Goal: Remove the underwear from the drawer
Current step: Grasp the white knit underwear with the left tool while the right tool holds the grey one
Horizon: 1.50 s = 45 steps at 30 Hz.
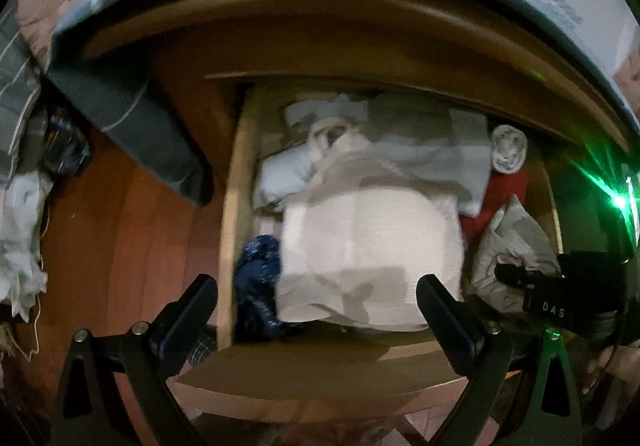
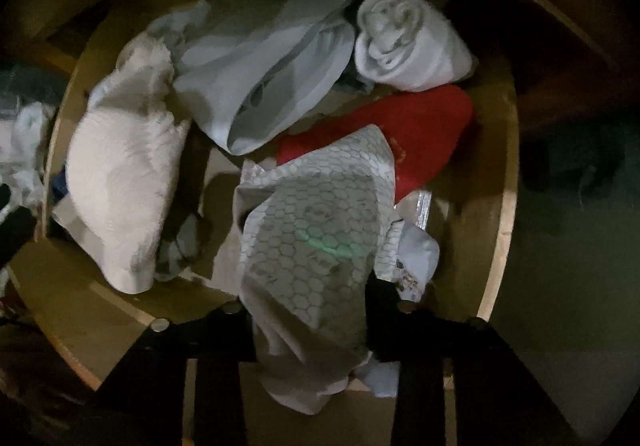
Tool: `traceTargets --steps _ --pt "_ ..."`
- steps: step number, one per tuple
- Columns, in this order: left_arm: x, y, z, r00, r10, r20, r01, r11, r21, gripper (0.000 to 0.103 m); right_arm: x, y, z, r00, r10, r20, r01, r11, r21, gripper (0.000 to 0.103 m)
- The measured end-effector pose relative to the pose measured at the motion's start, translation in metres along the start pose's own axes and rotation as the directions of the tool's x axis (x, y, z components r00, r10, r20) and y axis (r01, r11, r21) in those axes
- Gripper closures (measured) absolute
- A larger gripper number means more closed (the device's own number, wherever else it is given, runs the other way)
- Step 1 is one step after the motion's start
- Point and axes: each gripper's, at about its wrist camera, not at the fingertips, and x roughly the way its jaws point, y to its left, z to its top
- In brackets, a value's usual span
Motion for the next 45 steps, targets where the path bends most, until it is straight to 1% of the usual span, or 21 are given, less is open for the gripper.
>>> traceTargets --steps 2,4,5,9,12,16,20,21,24,25,27,29,30,31,32,33,34,35,37,40,45 --pt "-0.002 -0.007 0.001 1.0 -0.017 0.005 0.017 1.0 0.014 0.001 -0.011 -0.012 -0.005 0.999 0.038 0.03 -0.039 0.998 0.045 0.074" --pt "-0.001 -0.014 0.001 0.999 -0.033 -0.011 0.033 0.999 0.025 0.001 -0.02 -0.019 -0.009 0.997 0.053 0.06 -0.057 0.996 0.069 0.074" --pt "0.0 -0.018 0.001 0.999 -0.033 -0.019 0.033 0.999 0.032 0.001 -0.028 -0.024 -0.013 0.994 0.059 0.088 -0.066 0.994 0.085 0.074" --pt "0.008 -0.033 0.004 0.999 -0.009 -0.041 0.01 0.999 0.036 0.001 -0.046 -0.029 -0.029 0.986 0.073 0.15 -0.09 0.99 0.106 0.074" --pt "0.016 -0.045 0.008 0.999 -0.022 -0.048 0.024 0.999 0.033 0.001 -0.046 -0.036 -0.032 0.98 0.117 0.159 -0.138 0.982 0.128 0.074" --pt "0.036 -0.053 0.013 0.997 -0.028 -0.077 0.028 1.0 0.001 0.001 -0.043 -0.038 -0.037 0.977 0.134 0.167 -0.158 0.977 0.141 0.074" --pt "0.058 -0.052 0.015 0.993 0.046 -0.109 -0.047 0.999 -0.006 0.001 -0.038 -0.039 -0.035 0.976 0.145 0.162 -0.17 0.974 0.15 0.074" --pt "0.063 -0.05 0.014 0.991 0.041 -0.125 -0.044 0.999 -0.023 0.001 -0.037 -0.039 -0.035 0.976 0.149 0.159 -0.174 0.973 0.151 0.074" --pt "0.075 -0.037 0.017 0.984 -0.011 -0.18 -0.01 0.993 -0.117 0.001 -0.029 -0.031 -0.031 0.976 0.158 0.148 -0.178 0.975 0.136 0.074" --pt "0.078 -0.033 0.018 0.981 -0.029 -0.19 0.003 0.991 -0.136 0.001 -0.026 -0.029 -0.029 0.976 0.161 0.145 -0.181 0.974 0.134 0.074" --pt "0.085 -0.031 0.017 0.973 -0.033 -0.228 0.0 0.989 -0.145 0.001 -0.025 -0.027 -0.028 0.974 0.174 0.142 -0.193 0.973 0.129 0.074" --pt "0.085 -0.031 0.019 0.974 -0.034 -0.223 0.001 0.989 -0.146 0.006 -0.025 -0.025 -0.028 0.973 0.181 0.141 -0.199 0.971 0.131 0.074" --pt "0.087 -0.031 0.019 0.972 -0.016 -0.233 -0.017 0.99 -0.138 0.014 -0.025 -0.025 -0.029 0.973 0.181 0.141 -0.2 0.971 0.131 0.074" --pt "0.09 -0.031 0.017 0.968 -0.014 -0.252 -0.02 0.991 -0.133 0.023 -0.025 -0.025 -0.029 0.973 0.181 0.142 -0.2 0.971 0.13 0.074" --pt "0.09 -0.031 0.017 0.968 -0.026 -0.25 -0.009 0.991 -0.137 0.026 -0.024 -0.024 -0.03 0.974 0.181 0.139 -0.198 0.972 0.125 0.074" --pt "0.089 -0.031 0.016 0.969 -0.022 -0.246 -0.012 0.991 -0.133 0.03 -0.024 -0.024 -0.03 0.974 0.18 0.137 -0.197 0.972 0.125 0.074" --pt "0.087 -0.033 0.016 0.97 -0.012 -0.242 -0.018 0.992 -0.122 0.038 -0.023 -0.023 -0.03 0.974 0.181 0.136 -0.198 0.972 0.127 0.074" --pt "0.084 -0.033 0.016 0.971 -0.012 -0.237 -0.016 0.993 -0.117 0.041 -0.023 -0.023 -0.029 0.974 0.183 0.136 -0.2 0.972 0.125 0.073" --pt "0.08 -0.033 0.015 0.973 -0.018 -0.229 -0.008 0.994 -0.11 0.056 -0.022 -0.023 -0.029 0.974 0.182 0.138 -0.2 0.972 0.125 0.073" --pt "0.071 -0.028 0.013 0.977 -0.044 -0.21 0.016 0.991 -0.131 0.067 -0.022 -0.023 -0.03 0.973 0.182 0.142 -0.2 0.972 0.121 0.073" --pt "0.05 -0.022 0.009 0.981 -0.065 -0.18 0.04 0.99 -0.137 0.073 -0.024 -0.022 -0.031 0.972 0.171 0.16 -0.189 0.976 0.106 0.073"
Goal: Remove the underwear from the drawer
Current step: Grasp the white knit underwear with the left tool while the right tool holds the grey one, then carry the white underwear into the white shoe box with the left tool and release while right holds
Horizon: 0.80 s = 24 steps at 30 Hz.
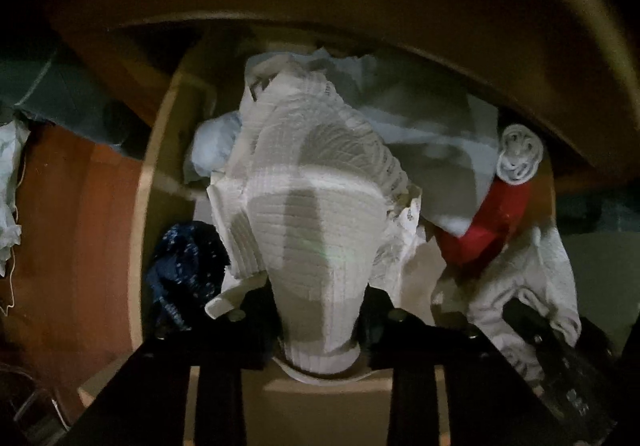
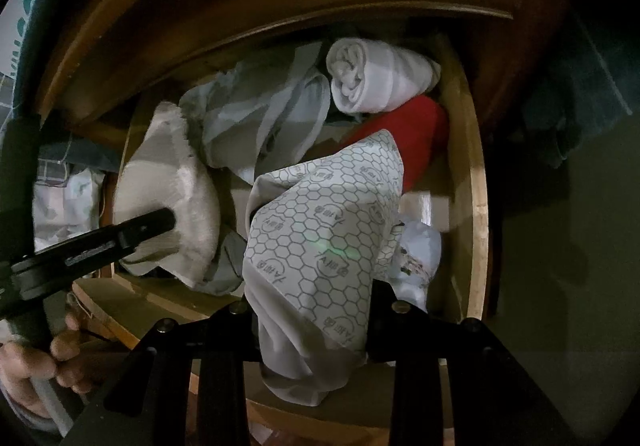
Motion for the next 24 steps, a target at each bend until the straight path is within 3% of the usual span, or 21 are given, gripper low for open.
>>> traceTargets --steps 24 --pt "-0.13 0.008 -0.037 0.984 -0.094 0.148 0.084 0.994 0.073 0.073 -0.013 0.007 -0.006 0.997 -0.055 0.063 0.057 0.998 -0.028 0.073"
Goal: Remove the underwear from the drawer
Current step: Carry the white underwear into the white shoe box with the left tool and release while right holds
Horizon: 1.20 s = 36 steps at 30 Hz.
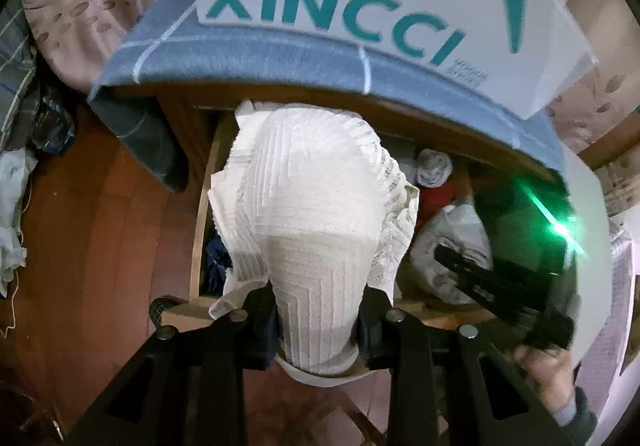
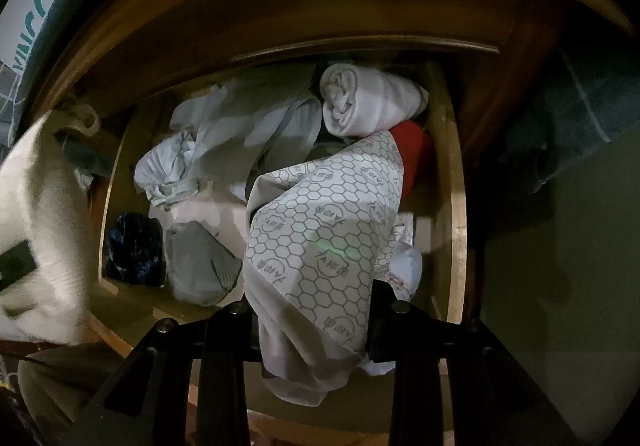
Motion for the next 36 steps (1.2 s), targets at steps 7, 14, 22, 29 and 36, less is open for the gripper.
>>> traceTargets --steps 7,14,22,29,36 --pt "-0.049 -0.012 -0.005 0.998 -0.007 0.069 0.002 0.998 0.067 0.073 0.0 0.002 0.001 1.0 -0.016 0.021 0.017 1.0 -0.013 0.073" --pt "-0.118 -0.012 0.004 0.982 -0.031 0.188 0.014 0.996 0.091 0.073 -0.003 0.001 0.0 1.0 -0.015 0.028 0.015 1.0 -0.016 0.073" --pt "-0.193 -0.017 0.053 0.936 -0.061 0.348 0.024 0.993 0.112 0.073 -0.003 0.002 0.001 1.0 -0.014 0.028 0.014 1.0 -0.016 0.073" --pt "-0.228 -0.039 0.127 0.882 -0.036 0.469 -0.048 0.985 0.166 0.073 -0.001 0.001 0.001 1.0 -0.011 0.025 0.011 1.0 -0.008 0.073" --pt "-0.178 -0.05 0.197 0.891 0.017 0.453 -0.106 0.979 0.171 0.073 -0.001 0.001 -0.001 1.0 0.004 0.015 -0.004 1.0 -0.011 0.073"
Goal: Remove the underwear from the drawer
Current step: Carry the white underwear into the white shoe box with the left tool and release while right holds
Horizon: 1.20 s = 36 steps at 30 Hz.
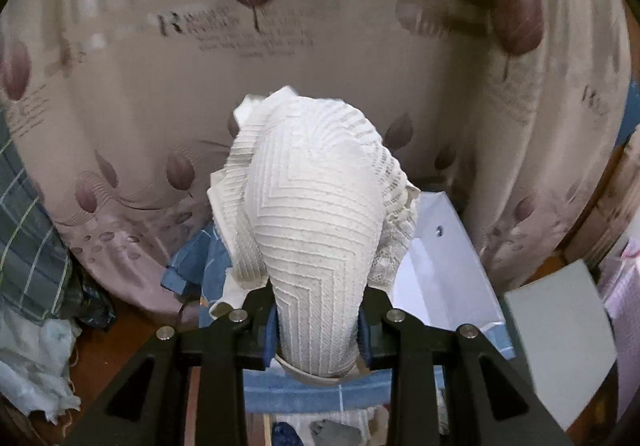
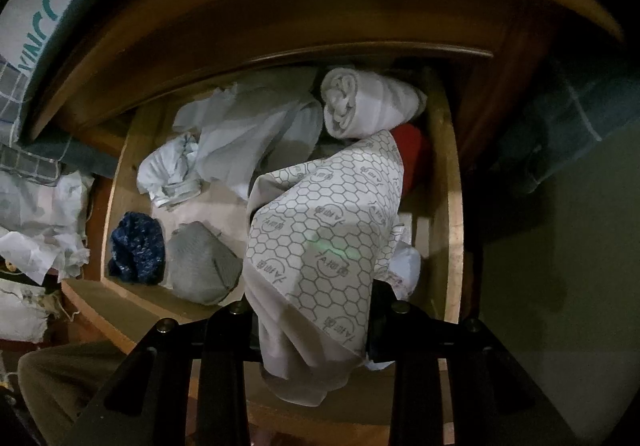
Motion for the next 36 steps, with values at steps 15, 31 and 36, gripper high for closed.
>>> traceTargets --steps 15,31,36 --pt "0.127 -0.002 -0.041 0.967 0.101 -0.234 -0.085 0.994 0.075 0.072 0.004 0.001 0.002 1.0 0.01 -0.027 -0.011 1.0 -0.011 0.073" --pt "0.132 -0.004 -0.059 0.956 0.114 -0.269 -0.097 0.992 0.076 0.052 0.005 0.003 0.001 1.0 -0.001 -0.027 0.0 1.0 -0.022 0.073" --pt "0.131 -0.01 -0.059 0.956 0.11 -0.271 -0.091 0.992 0.085 0.043 0.006 0.004 0.002 1.0 0.002 -0.026 -0.002 1.0 -0.027 0.073"
